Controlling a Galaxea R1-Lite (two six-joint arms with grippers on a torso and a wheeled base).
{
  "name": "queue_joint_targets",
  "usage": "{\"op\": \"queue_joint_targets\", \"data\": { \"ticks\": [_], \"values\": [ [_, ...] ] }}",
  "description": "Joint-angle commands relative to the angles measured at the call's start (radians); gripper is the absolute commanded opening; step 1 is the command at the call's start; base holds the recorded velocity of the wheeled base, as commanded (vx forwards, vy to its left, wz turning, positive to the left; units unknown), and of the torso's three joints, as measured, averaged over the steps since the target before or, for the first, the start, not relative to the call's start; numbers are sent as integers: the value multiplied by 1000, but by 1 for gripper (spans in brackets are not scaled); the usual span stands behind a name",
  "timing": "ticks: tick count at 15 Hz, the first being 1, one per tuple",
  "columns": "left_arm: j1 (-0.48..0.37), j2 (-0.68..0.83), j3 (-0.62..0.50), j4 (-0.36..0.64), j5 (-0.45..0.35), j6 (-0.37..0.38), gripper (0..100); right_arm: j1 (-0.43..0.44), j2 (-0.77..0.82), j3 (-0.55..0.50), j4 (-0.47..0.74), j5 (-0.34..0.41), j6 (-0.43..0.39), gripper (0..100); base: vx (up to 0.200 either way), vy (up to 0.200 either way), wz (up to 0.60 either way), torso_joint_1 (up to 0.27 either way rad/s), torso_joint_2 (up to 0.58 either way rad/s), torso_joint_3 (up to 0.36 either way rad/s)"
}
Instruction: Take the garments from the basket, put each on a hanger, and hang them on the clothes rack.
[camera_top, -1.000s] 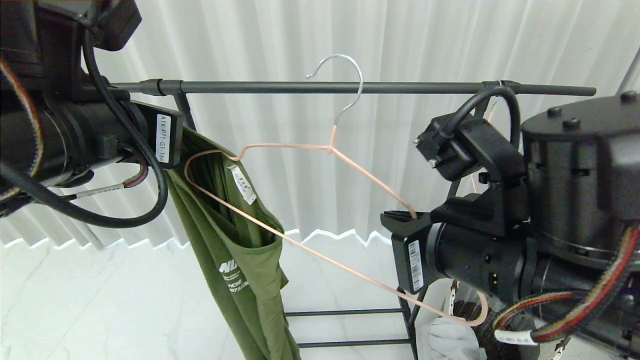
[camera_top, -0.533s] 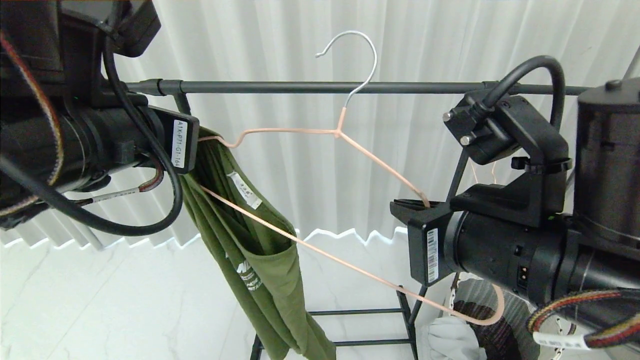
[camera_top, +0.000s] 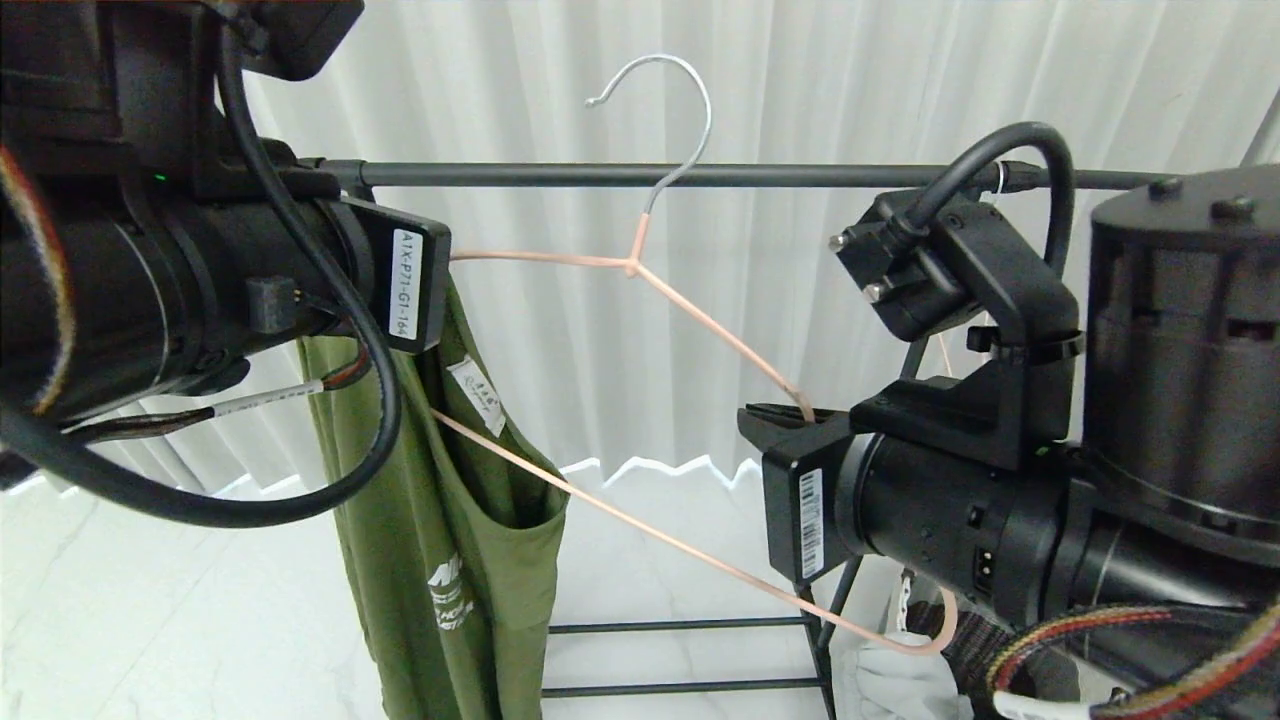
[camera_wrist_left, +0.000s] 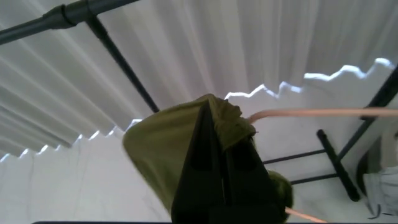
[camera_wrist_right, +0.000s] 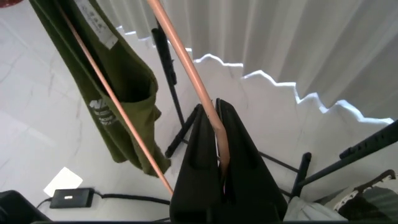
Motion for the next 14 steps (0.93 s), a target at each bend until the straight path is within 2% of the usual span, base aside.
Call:
{"op": "queue_joint_targets", "data": {
  "ticks": [1,7,11,14],
  "values": [
    [-35,9,-24,0,0,-4,0,-2,39,-18,-17,1,-2,0,0,0,0,0,0,0],
    [-144,54,-110,0,0,-52,0,-3,94,-93,-25,6,-9,0,0,0,0,0,0,0],
    [-212,65,-127,0,0,-81,0,-3,126,-129,-25,7,-22,0,0,0,0,0,0,0],
    [-212,52,-120,1,-3,-76,0,-37,109,-126,-26,3,-42,0,0,0,0,0,0,0]
  ]
}}
